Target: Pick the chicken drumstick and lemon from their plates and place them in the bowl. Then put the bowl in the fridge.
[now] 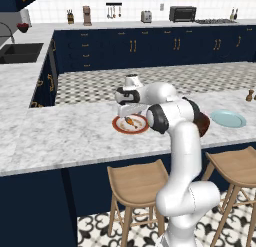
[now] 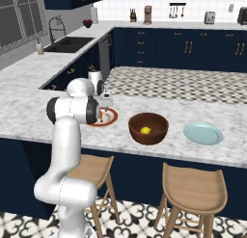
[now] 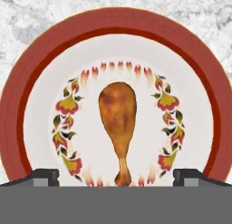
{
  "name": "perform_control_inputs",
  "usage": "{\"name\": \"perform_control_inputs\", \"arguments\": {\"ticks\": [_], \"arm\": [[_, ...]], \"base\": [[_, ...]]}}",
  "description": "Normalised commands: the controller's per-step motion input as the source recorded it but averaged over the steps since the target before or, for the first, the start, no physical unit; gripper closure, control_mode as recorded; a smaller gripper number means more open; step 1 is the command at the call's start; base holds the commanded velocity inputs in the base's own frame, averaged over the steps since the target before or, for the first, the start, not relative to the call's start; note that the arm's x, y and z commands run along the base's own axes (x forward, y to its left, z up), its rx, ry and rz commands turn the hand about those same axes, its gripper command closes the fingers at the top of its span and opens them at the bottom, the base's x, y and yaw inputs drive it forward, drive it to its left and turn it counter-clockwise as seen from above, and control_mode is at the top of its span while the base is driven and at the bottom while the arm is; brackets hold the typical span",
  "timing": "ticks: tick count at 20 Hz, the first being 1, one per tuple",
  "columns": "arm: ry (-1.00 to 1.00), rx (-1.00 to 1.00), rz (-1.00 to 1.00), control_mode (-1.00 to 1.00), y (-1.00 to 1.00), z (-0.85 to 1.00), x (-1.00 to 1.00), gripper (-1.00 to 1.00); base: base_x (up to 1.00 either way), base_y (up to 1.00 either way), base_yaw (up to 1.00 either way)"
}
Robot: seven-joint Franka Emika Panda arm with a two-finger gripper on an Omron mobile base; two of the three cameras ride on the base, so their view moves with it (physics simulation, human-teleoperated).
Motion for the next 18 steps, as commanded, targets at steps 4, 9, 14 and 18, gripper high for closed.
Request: {"name": "perform_control_inputs", "arguments": {"ticks": [4, 9, 14, 18], "arm": [[0.01, 0.00, 0.02, -1.00, 0.08, -0.58, 0.47, -1.00], [0.01, 0.00, 0.00, -1.00, 0.04, -0.44, 0.36, -1.00], [0.03, 0.00, 0.00, -1.00, 0.03, -0.54, -0.40, 1.00], [0.01, 0.00, 0.00, -1.00, 0.00, -0.50, -0.55, 1.00]], "base": [[0.00, 0.00, 0.00], [0.00, 0.00, 0.00], [0.00, 0.00, 0.00], [0.00, 0.00, 0.00]]}}
